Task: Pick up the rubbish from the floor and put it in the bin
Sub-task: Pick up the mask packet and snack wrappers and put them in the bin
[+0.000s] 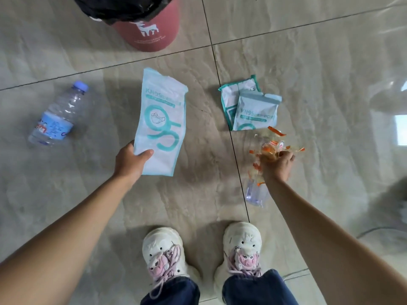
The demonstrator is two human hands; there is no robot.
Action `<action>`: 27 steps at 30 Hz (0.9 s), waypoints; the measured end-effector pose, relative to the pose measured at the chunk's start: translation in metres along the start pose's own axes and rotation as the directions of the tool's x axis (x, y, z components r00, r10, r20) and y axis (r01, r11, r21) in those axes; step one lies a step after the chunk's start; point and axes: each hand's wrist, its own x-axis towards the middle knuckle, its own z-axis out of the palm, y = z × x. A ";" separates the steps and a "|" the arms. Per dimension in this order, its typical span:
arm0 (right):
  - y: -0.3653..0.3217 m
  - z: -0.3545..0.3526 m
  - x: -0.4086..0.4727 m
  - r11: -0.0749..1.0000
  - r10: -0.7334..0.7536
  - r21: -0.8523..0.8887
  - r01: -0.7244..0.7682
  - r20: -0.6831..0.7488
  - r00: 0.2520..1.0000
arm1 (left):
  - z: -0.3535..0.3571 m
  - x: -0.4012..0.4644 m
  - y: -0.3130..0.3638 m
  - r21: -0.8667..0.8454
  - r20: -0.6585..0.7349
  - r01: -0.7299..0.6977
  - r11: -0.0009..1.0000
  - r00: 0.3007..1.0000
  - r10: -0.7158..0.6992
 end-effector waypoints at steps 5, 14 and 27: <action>0.006 0.010 0.008 0.997 -0.003 0.072 -0.005 0.111 0.994 | 0.017 0.002 -0.008 0.034 0.047 -0.013 0.999 0.999 0.012; -0.043 -0.036 -0.027 0.954 0.030 0.272 -0.128 0.337 0.941 | -0.009 -0.027 0.049 0.077 0.151 0.022 0.997 0.988 -0.034; -0.285 -0.186 -0.114 0.883 -0.167 0.435 -0.175 0.640 0.750 | -0.161 -0.102 0.261 -0.055 0.130 -0.109 0.993 0.985 0.115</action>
